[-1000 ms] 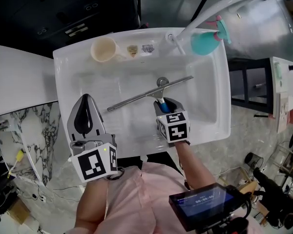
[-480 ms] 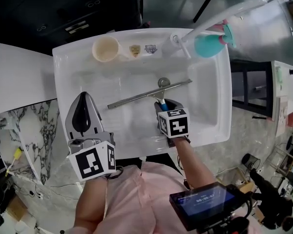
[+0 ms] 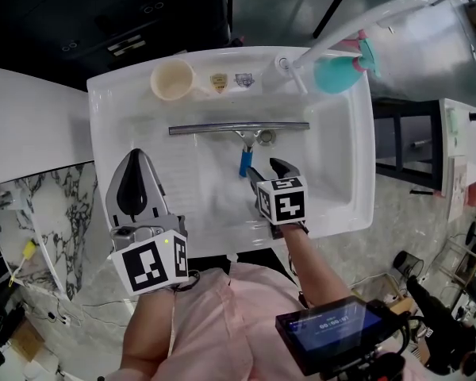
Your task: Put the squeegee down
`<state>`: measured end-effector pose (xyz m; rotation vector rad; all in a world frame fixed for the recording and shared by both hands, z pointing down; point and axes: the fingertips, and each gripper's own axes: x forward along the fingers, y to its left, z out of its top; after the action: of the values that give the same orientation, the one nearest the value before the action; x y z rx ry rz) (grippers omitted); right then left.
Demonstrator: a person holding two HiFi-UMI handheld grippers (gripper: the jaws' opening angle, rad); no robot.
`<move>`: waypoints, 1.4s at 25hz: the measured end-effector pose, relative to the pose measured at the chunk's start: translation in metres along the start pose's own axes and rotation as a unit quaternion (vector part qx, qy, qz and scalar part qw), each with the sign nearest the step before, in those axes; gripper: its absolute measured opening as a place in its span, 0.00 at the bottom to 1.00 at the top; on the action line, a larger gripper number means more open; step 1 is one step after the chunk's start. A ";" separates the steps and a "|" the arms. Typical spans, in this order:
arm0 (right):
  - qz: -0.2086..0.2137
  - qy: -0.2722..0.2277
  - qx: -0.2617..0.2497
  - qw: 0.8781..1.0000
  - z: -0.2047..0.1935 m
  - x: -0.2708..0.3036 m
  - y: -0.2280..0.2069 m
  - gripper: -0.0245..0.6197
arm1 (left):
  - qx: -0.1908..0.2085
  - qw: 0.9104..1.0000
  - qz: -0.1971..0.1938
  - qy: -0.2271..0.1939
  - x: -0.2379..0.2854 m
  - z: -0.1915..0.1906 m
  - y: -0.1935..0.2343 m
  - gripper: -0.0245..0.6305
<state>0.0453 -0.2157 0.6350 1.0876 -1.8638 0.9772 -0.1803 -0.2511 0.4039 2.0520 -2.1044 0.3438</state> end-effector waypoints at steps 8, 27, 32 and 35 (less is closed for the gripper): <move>0.007 -0.058 -0.009 0.998 0.018 -0.031 0.008 0.42 | 0.006 1.000 -0.007 -0.027 -0.021 0.020 -0.012 0.05; 0.003 -0.436 -0.135 0.890 0.172 -0.294 0.069 0.04 | 0.011 0.977 -0.034 -0.211 -0.105 0.183 -0.051 0.05; -0.009 -0.476 -0.153 0.866 0.182 -0.329 0.081 0.04 | 0.019 0.972 -0.035 -0.234 -0.118 0.204 -0.052 0.05; -0.013 -0.483 -0.160 0.861 0.183 -0.336 0.084 0.04 | 0.022 0.971 -0.036 -0.236 -0.121 0.208 -0.052 0.05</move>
<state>0.0469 -0.2356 0.2432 1.5269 -2.6428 0.0069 -0.1187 -0.1968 0.1725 2.4188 -2.2728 -0.1277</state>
